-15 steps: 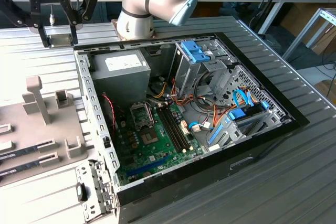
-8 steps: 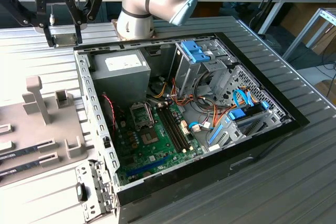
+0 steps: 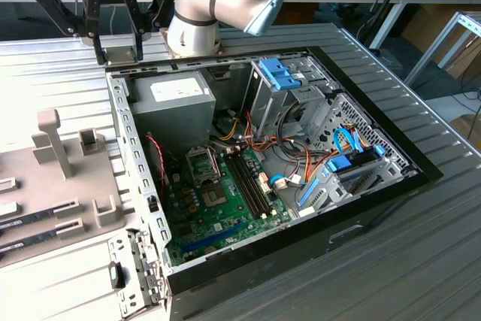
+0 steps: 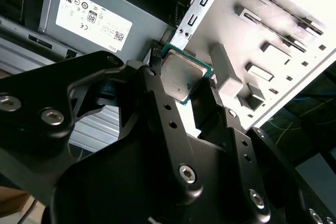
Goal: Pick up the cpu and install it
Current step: 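Pick up the cpu and move it towards the insertion slot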
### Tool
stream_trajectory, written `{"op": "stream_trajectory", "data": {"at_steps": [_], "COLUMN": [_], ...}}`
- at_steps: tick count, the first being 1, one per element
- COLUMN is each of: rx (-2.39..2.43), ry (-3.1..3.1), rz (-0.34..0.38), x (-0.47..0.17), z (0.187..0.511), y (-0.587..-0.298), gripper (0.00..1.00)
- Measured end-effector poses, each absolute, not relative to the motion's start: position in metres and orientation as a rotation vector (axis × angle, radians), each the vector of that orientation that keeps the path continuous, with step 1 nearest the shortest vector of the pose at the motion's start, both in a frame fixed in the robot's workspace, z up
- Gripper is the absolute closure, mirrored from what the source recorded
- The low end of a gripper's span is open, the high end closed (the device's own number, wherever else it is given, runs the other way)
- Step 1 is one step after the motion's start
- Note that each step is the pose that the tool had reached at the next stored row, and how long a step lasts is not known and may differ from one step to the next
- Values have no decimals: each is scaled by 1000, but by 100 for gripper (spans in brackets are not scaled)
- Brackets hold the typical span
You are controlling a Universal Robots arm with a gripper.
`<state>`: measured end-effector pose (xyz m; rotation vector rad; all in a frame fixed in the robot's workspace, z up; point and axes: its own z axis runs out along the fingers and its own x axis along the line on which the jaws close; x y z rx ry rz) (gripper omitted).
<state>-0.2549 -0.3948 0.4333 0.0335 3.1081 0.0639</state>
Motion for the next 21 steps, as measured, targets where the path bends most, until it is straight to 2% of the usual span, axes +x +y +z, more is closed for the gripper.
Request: {"op": "stream_trajectory", "data": {"at_steps": [21], "rx": [33], "ry": [3108], "rz": [64], "x": [-234], "z": [433], "y": [-395], "gripper": [53]}}
